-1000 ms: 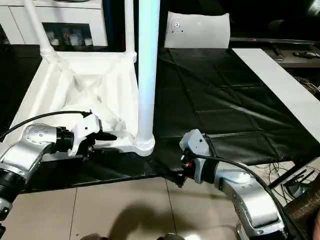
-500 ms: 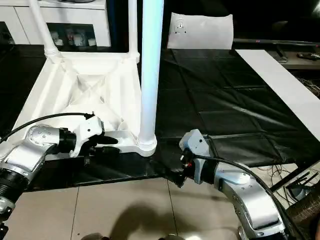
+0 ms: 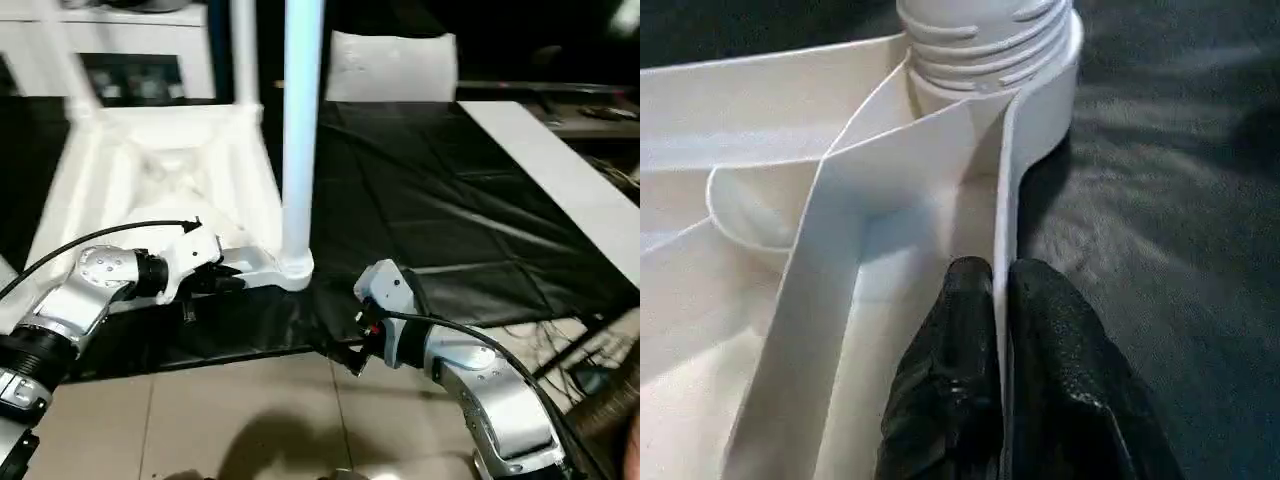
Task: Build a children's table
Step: Rotate table base
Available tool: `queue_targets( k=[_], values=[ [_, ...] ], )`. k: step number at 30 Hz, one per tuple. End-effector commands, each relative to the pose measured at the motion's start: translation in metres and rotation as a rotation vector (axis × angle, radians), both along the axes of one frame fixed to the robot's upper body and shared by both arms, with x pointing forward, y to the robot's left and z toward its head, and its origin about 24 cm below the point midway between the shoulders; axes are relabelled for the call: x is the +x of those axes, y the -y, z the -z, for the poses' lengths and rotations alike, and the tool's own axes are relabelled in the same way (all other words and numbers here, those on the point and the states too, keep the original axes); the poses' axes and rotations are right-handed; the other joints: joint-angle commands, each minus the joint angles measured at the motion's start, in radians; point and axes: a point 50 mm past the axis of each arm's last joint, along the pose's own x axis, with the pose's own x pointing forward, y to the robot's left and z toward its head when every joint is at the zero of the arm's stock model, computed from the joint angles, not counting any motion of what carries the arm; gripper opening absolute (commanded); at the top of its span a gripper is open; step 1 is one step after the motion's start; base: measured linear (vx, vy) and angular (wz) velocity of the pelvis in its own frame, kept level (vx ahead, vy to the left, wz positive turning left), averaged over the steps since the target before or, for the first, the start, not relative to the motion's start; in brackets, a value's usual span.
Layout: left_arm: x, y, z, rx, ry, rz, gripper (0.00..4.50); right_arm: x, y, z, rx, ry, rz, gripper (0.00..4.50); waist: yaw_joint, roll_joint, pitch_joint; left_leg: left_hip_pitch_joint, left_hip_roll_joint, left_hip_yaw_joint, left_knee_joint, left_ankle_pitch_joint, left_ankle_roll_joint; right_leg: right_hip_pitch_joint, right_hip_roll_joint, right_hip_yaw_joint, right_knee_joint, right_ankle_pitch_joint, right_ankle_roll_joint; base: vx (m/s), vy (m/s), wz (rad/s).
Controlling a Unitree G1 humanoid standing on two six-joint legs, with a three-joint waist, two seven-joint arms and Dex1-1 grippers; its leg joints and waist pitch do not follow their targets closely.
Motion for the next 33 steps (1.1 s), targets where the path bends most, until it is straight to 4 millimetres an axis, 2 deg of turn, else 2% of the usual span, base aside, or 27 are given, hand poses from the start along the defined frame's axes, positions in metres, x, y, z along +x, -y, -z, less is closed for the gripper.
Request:
queue_targets(
  k=[1,2,3,4,6,7,9,12,14,15,16,18,19,20,23,29,30,31,32,33],
  values=[
    [0.012,-0.011,-0.010,-0.021,0.065,-0.130,0.05,0.003,0.001,-0.002,-0.006,0.016,0.014,4.50,0.007,0.010,-0.062,-0.001,0.025,-0.015,-0.072,-0.229,0.007,0.040,-0.088,0.054,-0.099,-0.356,-0.106,0.000,0.000,0.00],
    [0.012,-0.011,-0.011,-0.023,0.066,-0.133,0.02,0.003,0.001,-0.002,-0.006,0.017,0.014,4.50,0.007,0.010,-0.062,-0.001,0.025,-0.015,-0.072,-0.229,0.007,0.040,-0.088,0.054,-0.099,-0.356,-0.106,0.000,0.000,0.00],
    [0.016,-0.013,-0.015,-0.064,0.081,-0.181,0.02,0.003,0.001,-0.002,-0.005,0.019,0.018,4.50,0.008,0.010,-0.066,-0.002,0.025,-0.014,-0.069,-0.206,0.011,0.044,-0.088,0.056,-0.090,-0.286,-0.134,0.000,0.000,0.00],
    [0.017,-0.015,-0.016,-0.077,0.086,-0.196,0.02,0.003,0.001,-0.001,-0.005,0.019,0.019,4.50,0.008,0.007,-0.067,-0.007,0.025,-0.014,-0.070,-0.183,0.015,0.049,-0.087,0.055,-0.085,-0.245,-0.144,0.000,0.000,0.00],
    [0.018,-0.017,-0.017,-0.076,0.095,-0.207,0.02,0.003,0.000,-0.001,-0.005,0.020,0.020,4.50,0.008,0.008,-0.071,-0.007,0.023,-0.013,-0.066,-0.154,0.023,0.052,-0.086,0.056,-0.080,-0.195,-0.154,0.000,0.000,0.00],
    [0.018,-0.020,-0.017,-0.072,0.097,-0.209,0.02,0.004,0.000,-0.001,-0.004,0.020,0.021,4.50,0.008,0.008,-0.076,-0.010,0.022,-0.012,-0.063,-0.120,0.031,0.054,-0.085,0.057,-0.073,-0.135,-0.165,0.000,0.000,0.00],
    [0.018,-0.021,-0.017,-0.073,0.103,-0.207,0.02,0.004,0.000,-0.001,-0.004,0.021,0.024,4.50,0.007,0.009,-0.077,-0.012,0.023,-0.011,-0.062,-0.092,0.042,0.054,-0.083,0.056,-0.066,-0.066,-0.182,0.000,0.000,0.00],
    [0.018,-0.025,-0.018,-0.075,0.115,-0.205,0.02,0.004,-0.001,0.000,-0.005,0.025,0.032,4.50,0.008,0.011,-0.074,-0.011,0.024,-0.009,-0.062,-0.101,0.048,0.052,-0.084,0.056,-0.070,-0.074,-0.189,0.000,0.000,0.00],
    [0.018,-0.028,-0.021,-0.107,0.125,-0.207,0.02,0.005,-0.001,0.000,-0.002,0.030,0.050,4.50,0.009,0.011,-0.071,-0.008,0.025,-0.008,-0.065,-0.120,0.042,0.050,-0.086,0.056,-0.073,-0.113,-0.187,0.000,0.000,0.00],
    [0.018,-0.029,-0.025,-0.160,0.126,-0.191,0.31,0.006,-0.001,0.001,0.001,0.035,0.068,4.50,0.010,0.010,-0.070,-0.007,0.025,-0.007,-0.065,-0.133,0.036,0.050,-0.088,0.057,-0.077,-0.143,-0.183,0.000,0.000,0.00],
    [0.018,-0.029,-0.026,-0.162,0.126,-0.191,0.31,0.006,-0.001,0.001,0.001,0.035,0.069,4.50,0.010,0.011,-0.070,-0.008,0.025,-0.008,-0.065,-0.132,0.032,0.051,-0.089,0.057,-0.076,-0.144,-0.183,0.000,0.000,0.00],
    [0.017,-0.030,-0.029,-0.199,0.135,-0.184,0.62,0.007,-0.001,0.001,0.007,0.039,0.094,4.50,0.010,0.012,-0.071,-0.005,0.027,-0.008,-0.066,-0.134,0.029,0.048,-0.088,0.057,-0.075,-0.139,-0.187,0.000,0.000,0.00],
    [0.017,-0.030,-0.030,-0.208,0.138,-0.178,0.65,0.008,-0.001,0.001,0.009,0.041,0.101,4.50,0.012,0.014,-0.070,0.000,0.028,-0.006,-0.066,-0.148,0.025,0.043,-0.087,0.058,-0.075,-0.131,-0.199,0.000,0.000,0.00],
    [0.016,-0.031,-0.031,-0.216,0.144,-0.178,0.69,0.009,-0.001,0.002,0.015,0.044,0.119,4.50,0.011,0.010,-0.068,-0.001,0.029,-0.006,-0.067,-0.155,0.024,0.044,-0.086,0.057,-0.076,-0.137,-0.198,0.000,0.000,0.00],
    [0.015,-0.035,-0.038,-0.326,0.186,-0.228,1.03,0.013,-0.001,0.001,0.043,0.049,0.202,4.50,0.017,0.013,-0.065,0.002,0.030,-0.006,-0.069,-0.178,0.005,0.040,-0.089,0.057,-0.077,-0.190,-0.187,0.000,0.000,0.00],
    [0.010,-0.043,-0.039,-0.455,0.201,-0.410,1.03,0.016,0.003,0.004,0.061,0.023,0.379,4.50,0.018,0.017,-0.064,0.004,0.030,-0.008,-0.072,-0.199,-0.016,0.041,-0.089,0.058,-0.078,-0.227,-0.173,0.000,0.000,0.00],
    [0.006,-0.043,-0.039,-0.484,0.208,-0.459,1.03,0.016,0.004,0.005,0.060,0.016,0.422,4.50,0.019,0.020,-0.064,0.006,0.029,-0.007,-0.072,-0.198,-0.016,0.039,-0.086,0.058,-0.078,-0.226,-0.165,0.000,0.000,0.00],
    [-0.004,-0.041,-0.037,-0.524,0.222,-0.513,1.03,0.013,0.005,0.007,0.039,-0.003,0.475,4.50,0.017,0.029,-0.063,0.003,0.036,-0.011,-0.075,-0.203,-0.026,0.042,-0.089,0.059,-0.073,-0.213,-0.174,0.000,0.000,0.00],
    [-0.009,-0.039,-0.035,-0.535,0.221,-0.535,1.03,0.012,0.004,0.008,0.032,-0.003,0.486,4.50,0.016,0.023,-0.062,0.002,0.035,-0.010,-0.076,-0.204,-0.023,0.042,-0.089,0.058,-0.079,-0.216,-0.175,0.000,0.000,0.00],
    [-0.020,-0.033,-0.033,-0.558,0.230,-0.581,1.03,0.010,0.003,0.009,0.024,-0.005,0.499,4.50,0.015,0.024,-0.063,0.001,0.036,-0.009,-0.075,-0.213,-0.024,0.043,-0.088,0.058,-0.076,-0.219,-0.177,0.000,0.000,0.00]
  ],
)
